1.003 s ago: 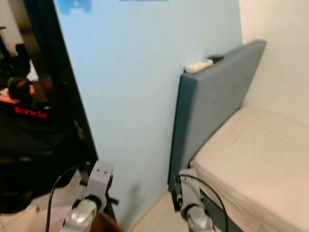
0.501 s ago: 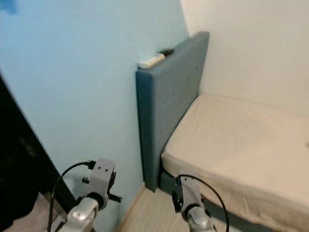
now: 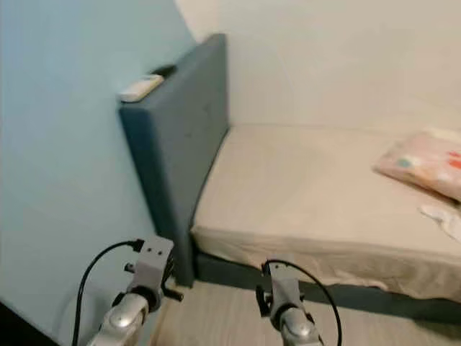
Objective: Clean up the room
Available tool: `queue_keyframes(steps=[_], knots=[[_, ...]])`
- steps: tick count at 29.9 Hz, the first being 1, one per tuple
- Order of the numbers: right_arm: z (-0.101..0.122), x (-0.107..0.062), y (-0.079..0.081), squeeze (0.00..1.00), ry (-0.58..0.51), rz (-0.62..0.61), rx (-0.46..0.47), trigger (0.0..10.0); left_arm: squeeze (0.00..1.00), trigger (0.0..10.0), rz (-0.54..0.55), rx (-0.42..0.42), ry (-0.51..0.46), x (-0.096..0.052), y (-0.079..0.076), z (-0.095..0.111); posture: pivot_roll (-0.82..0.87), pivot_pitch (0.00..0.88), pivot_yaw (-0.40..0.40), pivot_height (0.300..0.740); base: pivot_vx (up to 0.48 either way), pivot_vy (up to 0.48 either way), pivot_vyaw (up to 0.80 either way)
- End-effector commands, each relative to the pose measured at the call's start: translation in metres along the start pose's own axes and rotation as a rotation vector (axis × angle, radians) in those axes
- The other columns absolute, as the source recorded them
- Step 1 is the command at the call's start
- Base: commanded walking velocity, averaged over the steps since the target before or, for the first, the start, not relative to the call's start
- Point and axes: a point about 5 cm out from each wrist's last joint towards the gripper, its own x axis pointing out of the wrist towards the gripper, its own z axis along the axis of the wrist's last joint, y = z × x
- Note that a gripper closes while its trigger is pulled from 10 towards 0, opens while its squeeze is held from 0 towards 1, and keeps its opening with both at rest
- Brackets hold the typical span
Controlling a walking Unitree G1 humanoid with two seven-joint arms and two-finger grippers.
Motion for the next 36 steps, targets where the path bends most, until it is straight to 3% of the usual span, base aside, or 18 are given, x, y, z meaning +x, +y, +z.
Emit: queue_keyframes(steps=[1, 13, 14, 15, 16, 21, 27, 36], knots=[[0.0, -0.001, 0.0, 0.0, 0.001, -0.003, 0.007, 10.0, 0.0, 10.0, -0.014, -0.004, 0.005, -0.001, -0.002, -0.002, 0.03, 0.032, -0.005, 0.74, 0.0, 0.0, -0.8], [0.002, -0.002, -0.002, 0.0, -0.023, -0.009, -0.014, 10.0, 0.0, 10.0, -0.017, -0.009, -0.007, -0.001, -0.002, 0.0, 0.03, 0.035, -0.003, 0.74, 0.0, 0.0, -0.8], [0.007, -0.004, -0.002, 0.0, -0.071, -0.014, -0.029, 10.0, 0.0, 10.0, -0.012, -0.012, -0.013, -0.001, -0.002, 0.0, 0.03, 0.035, -0.003, 0.74, 0.0, 0.0, -0.8], [0.023, -0.008, -0.004, 0.0, -0.215, -0.033, -0.058, 10.0, 0.0, 10.0, 0.003, -0.016, -0.029, -0.003, 0.0, 0.0, 0.03, 0.037, -0.001, 0.74, 0.0, 0.0, -0.8], [0.027, -0.01, -0.005, 0.0, -0.256, -0.037, -0.07, 10.0, 0.0, 10.0, 0.008, -0.019, -0.032, -0.004, 0.001, 0.0, 0.03, 0.037, -0.001, 0.74, 0.0, 0.0, -0.8], [0.036, -0.014, -0.006, 0.0, -0.328, -0.036, -0.096, 10.0, 0.0, 10.0, 0.015, -0.035, -0.049, -0.006, 0.003, 0.0, 0.02, 0.037, 0.001, 0.74, 0.0, 0.0, -0.8], [0.038, -0.016, -0.005, 0.0, -0.347, -0.014, -0.097, 10.0, 0.0, 10.0, -0.013, -0.062, -0.119, -0.008, -0.001, 0.01, 0.03, 0.032, -0.002, 0.74, 0.0, 0.0, -0.8], [0.034, -0.016, 0.0, 0.0, -0.343, 0.008, -0.085, 10.0, 0.0, 10.0, -0.098, -0.084, -0.163, -0.012, -0.015, 0.018, 0.03, 0.034, 0.0, 0.74, 0.0, 0.0, 0.0]])
